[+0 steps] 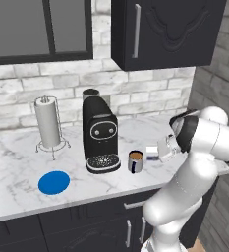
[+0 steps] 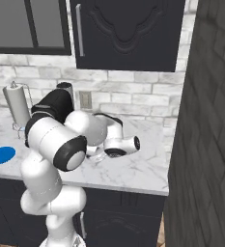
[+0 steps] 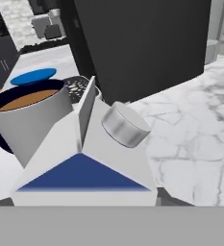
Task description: Take a sugar cube from the saucer and place it inside the coffee. Then, grab milk from the fridge and place it next to the coffee on the counter to sweeten the coffee.
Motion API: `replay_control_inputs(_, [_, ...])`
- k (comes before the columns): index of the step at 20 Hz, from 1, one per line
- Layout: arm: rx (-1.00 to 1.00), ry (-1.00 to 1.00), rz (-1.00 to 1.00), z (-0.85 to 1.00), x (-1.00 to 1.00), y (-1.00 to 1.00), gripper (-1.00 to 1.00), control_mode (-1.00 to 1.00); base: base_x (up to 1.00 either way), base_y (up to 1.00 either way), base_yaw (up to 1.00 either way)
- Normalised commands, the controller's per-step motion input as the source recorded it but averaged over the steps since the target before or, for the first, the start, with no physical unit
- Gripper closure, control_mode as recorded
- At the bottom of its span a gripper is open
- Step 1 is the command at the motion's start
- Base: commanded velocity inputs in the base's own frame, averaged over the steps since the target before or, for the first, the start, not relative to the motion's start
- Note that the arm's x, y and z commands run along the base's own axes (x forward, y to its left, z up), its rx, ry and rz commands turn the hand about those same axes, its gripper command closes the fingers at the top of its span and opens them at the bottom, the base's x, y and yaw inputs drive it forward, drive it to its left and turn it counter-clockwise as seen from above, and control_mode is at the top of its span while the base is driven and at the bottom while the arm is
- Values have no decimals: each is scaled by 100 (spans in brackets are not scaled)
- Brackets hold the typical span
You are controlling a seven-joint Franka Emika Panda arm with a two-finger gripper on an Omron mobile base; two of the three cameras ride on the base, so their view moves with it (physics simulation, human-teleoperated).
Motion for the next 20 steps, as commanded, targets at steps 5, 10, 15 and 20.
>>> replay_control_inputs(5, [0, -5, 0, -18, 18, 0, -100, -100, 0, 0, 0])
replay_control_inputs(10, [0, 0, 0, -2, 5, 0, -100, -100, 0, 0, 0])
replay_control_inputs(15, [0, 0, 0, 0, 0, 0, -100, -100, 0, 0, 0])
replay_control_inputs(20, [0, -3, 0, 0, 0, 0, -100, -100, 0, 0, 0])
